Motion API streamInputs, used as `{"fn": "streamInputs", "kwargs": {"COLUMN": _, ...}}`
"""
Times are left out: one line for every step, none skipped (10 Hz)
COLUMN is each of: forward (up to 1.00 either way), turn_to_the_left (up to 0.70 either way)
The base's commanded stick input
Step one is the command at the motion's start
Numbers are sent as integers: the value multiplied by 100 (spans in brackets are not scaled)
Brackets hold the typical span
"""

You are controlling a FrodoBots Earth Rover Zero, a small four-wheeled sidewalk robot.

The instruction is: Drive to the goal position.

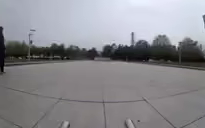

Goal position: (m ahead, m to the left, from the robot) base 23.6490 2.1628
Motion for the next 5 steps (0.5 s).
{"fn": "streamInputs", "kwargs": {"forward": 100, "turn_to_the_left": 0}}
{"fn": "streamInputs", "kwargs": {"forward": 100, "turn_to_the_left": 0}}
{"fn": "streamInputs", "kwargs": {"forward": 100, "turn_to_the_left": 0}}
{"fn": "streamInputs", "kwargs": {"forward": 100, "turn_to_the_left": 0}}
{"fn": "streamInputs", "kwargs": {"forward": 100, "turn_to_the_left": 0}}
